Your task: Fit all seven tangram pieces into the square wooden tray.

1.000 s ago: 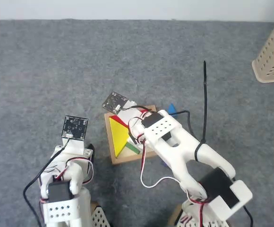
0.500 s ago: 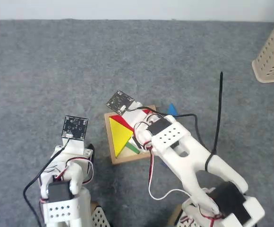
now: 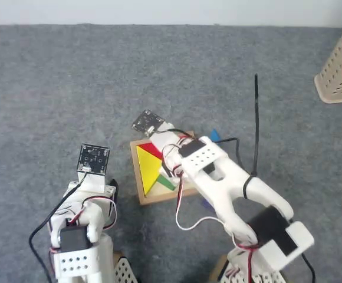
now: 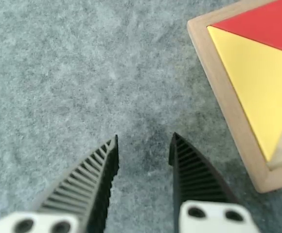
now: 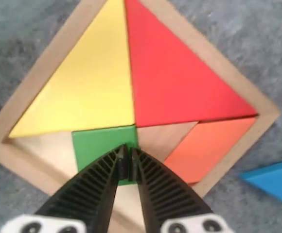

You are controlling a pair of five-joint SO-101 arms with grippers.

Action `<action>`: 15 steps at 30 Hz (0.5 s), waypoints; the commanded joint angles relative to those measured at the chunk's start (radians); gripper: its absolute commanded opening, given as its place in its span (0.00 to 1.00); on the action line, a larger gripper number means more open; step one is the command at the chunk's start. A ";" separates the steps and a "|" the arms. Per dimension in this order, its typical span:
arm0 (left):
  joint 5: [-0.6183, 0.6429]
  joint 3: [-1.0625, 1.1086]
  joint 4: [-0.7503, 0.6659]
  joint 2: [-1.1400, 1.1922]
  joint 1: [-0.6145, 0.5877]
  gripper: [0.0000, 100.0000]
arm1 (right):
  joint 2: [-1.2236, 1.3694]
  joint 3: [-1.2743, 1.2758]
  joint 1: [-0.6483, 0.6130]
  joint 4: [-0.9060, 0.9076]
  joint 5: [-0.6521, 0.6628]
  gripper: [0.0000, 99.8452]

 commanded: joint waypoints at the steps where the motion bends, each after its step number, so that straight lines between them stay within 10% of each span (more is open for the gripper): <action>1: -0.002 -0.012 0.006 -0.018 0.000 0.17 | 0.024 -0.032 0.058 -0.007 0.020 0.01; 15: -0.002 -0.012 0.006 -0.018 0.000 0.17 | -0.401 0.078 0.113 0.048 -0.086 0.01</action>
